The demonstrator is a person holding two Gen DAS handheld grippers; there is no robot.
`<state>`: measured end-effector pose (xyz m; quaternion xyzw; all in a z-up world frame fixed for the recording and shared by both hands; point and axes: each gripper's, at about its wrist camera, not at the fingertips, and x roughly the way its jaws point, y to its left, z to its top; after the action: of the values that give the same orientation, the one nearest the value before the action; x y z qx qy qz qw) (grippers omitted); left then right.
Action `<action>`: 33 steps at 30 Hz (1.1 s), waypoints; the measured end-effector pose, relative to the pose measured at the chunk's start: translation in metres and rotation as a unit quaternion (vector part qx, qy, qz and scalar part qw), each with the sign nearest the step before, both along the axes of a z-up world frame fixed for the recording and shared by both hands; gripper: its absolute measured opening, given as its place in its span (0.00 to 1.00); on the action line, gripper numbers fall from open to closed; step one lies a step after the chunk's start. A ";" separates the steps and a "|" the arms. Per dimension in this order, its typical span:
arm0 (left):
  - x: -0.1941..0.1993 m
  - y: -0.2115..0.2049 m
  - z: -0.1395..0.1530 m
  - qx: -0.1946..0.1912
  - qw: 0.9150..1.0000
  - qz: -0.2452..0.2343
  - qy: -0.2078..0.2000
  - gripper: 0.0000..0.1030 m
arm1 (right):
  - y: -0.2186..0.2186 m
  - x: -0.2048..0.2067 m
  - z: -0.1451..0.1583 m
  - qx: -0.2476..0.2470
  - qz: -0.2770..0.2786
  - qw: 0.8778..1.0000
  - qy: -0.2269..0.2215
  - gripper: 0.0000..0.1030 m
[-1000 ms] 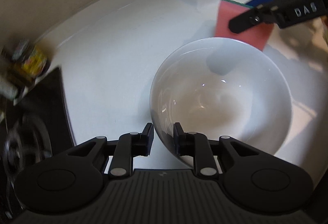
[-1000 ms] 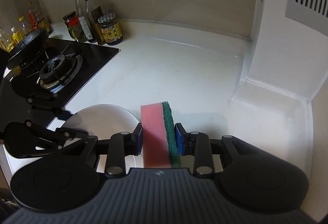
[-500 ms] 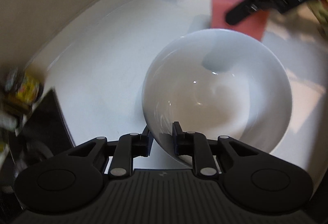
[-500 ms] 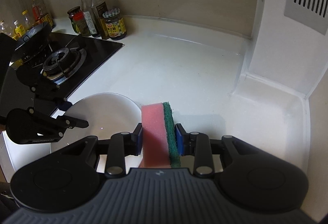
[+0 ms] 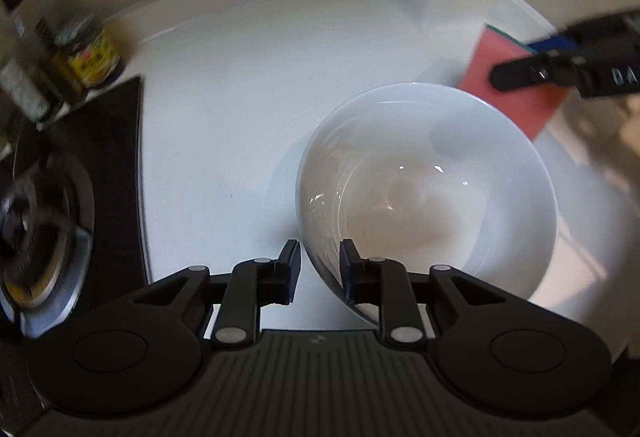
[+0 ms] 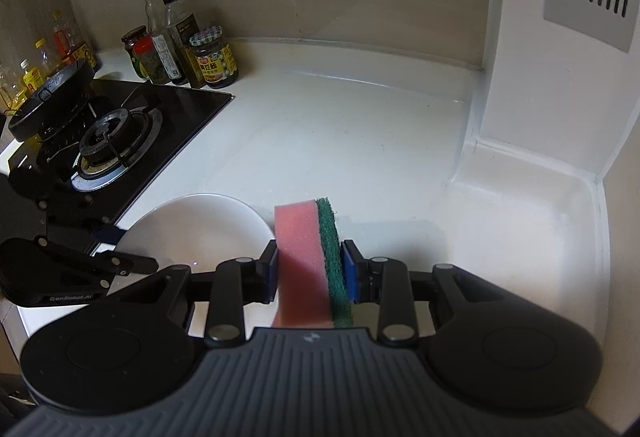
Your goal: Clean bowl
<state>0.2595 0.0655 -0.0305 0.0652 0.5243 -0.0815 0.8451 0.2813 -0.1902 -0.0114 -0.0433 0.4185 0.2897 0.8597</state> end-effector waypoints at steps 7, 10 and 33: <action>0.015 -0.020 -0.002 0.082 0.990 -0.118 -0.011 0.19 | -0.002 -0.005 0.001 0.001 0.013 1.000 0.006 0.27; 0.019 -0.026 -0.003 0.097 0.979 -0.175 -0.023 0.21 | 0.001 0.000 0.002 -0.007 0.011 1.000 0.000 0.27; 0.006 -0.008 0.006 0.008 1.000 0.003 -0.026 0.18 | 0.003 0.007 0.000 -0.007 0.010 1.000 -0.004 0.27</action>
<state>0.2650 0.0572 -0.0242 0.0730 0.5032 -0.0731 0.8580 0.2881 -0.1876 -0.0110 -0.0544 0.4162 0.2952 0.8583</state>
